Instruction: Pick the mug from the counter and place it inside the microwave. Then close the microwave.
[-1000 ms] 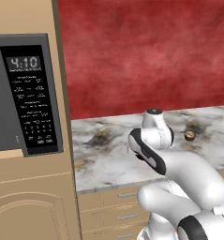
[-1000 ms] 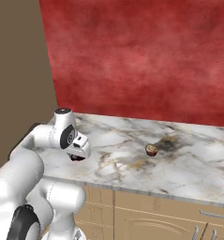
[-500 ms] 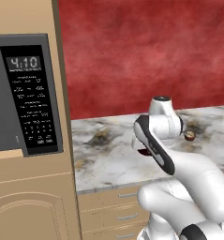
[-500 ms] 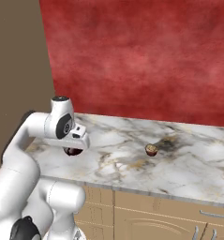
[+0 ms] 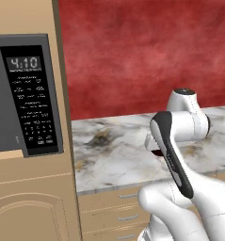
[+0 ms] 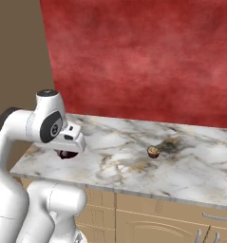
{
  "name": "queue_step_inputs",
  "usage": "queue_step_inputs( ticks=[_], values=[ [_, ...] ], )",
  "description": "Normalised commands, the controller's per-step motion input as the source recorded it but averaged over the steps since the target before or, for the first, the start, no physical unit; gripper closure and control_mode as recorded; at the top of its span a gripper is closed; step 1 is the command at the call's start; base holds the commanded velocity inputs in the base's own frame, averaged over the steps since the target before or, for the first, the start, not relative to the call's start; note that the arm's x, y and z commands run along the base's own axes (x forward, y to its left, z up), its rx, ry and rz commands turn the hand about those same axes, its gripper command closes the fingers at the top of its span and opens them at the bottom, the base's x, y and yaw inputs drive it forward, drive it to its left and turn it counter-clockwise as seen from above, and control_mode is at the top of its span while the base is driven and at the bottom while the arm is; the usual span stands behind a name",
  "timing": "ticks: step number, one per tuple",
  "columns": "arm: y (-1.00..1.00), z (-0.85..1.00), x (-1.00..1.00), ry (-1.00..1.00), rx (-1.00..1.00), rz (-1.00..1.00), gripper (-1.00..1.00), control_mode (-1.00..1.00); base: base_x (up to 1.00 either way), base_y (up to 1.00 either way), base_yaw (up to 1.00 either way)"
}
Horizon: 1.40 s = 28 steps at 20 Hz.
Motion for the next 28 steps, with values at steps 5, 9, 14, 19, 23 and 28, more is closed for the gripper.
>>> queue_step_inputs(
  ticks=[5,9,14,19,23,28],
  values=[
    [-0.18,0.53,-0.34,-0.07,0.00,-0.02,1.00,-1.00,0.00,0.00,0.00],
    [-0.13,0.40,-0.05,-0.06,0.00,-0.01,1.00,-1.00,0.00,0.00,0.00],
    [0.00,0.21,-0.03,-0.09,0.00,0.00,1.00,-1.00,0.00,0.00,0.00],
    [0.00,0.02,0.00,-0.01,0.00,0.00,1.00,-1.00,0.00,0.00,0.00],
    [0.00,0.00,0.00,0.00,0.00,0.00,1.00,-1.00,0.00,0.00,0.00],
    [0.00,0.00,0.00,0.00,0.00,0.00,1.00,1.00,-0.36,0.00,0.00]
  ],
)
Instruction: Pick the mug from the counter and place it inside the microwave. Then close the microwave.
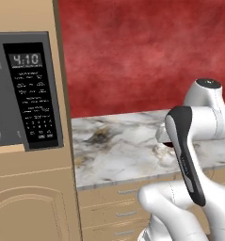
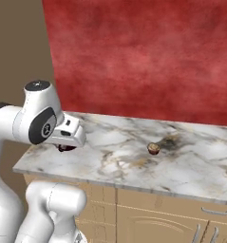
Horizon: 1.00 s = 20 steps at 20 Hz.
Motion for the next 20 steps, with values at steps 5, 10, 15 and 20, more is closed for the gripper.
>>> queue_step_inputs(
  ticks=[5,10,15,20],
  values=[
    [0.00,0.00,0.00,0.00,0.00,0.00,1.00,1.00,-1.00,0.25,0.02],
    [0.00,0.00,0.00,0.00,0.00,0.00,1.00,1.00,-0.85,0.48,0.33],
    [0.00,0.00,0.00,0.00,0.00,0.00,1.00,1.00,-0.26,0.66,0.48],
    [0.00,0.00,0.00,0.00,0.00,0.00,1.00,1.00,0.00,0.83,0.34]
  ],
)
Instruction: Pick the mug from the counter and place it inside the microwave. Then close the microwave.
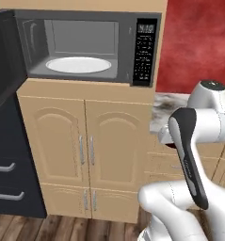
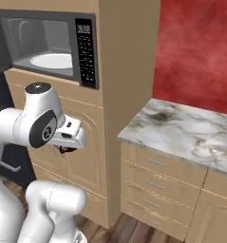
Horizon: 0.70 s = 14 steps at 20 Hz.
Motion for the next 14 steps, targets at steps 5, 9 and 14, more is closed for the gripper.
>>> queue_step_inputs(
  ticks=[5,9,14],
  values=[
    [0.00,0.00,0.00,0.00,0.00,0.00,1.00,1.00,0.11,0.99,0.07],
    [0.00,0.00,0.00,0.00,0.00,0.00,1.00,1.00,0.06,0.78,-0.15],
    [0.00,0.00,0.00,0.00,0.00,0.00,1.00,1.00,0.01,0.27,-0.37]
  ],
)
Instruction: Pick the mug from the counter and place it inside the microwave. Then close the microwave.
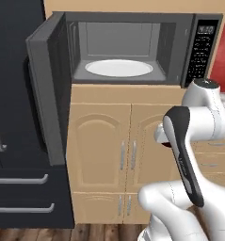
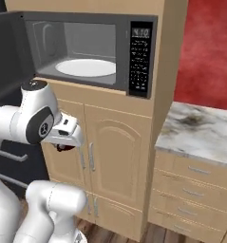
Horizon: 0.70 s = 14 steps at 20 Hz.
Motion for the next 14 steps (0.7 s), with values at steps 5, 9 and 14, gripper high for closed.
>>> queue_step_inputs(
  ticks=[5,9,14],
  values=[
    [0.00,0.00,0.00,0.00,0.00,0.00,1.00,1.00,0.00,0.00,-0.42],
    [0.00,0.00,0.00,0.00,0.00,0.00,1.00,1.00,0.00,-0.01,-0.32],
    [0.00,0.00,0.00,0.00,0.00,0.00,1.00,1.00,0.07,0.30,-0.08]
  ],
)
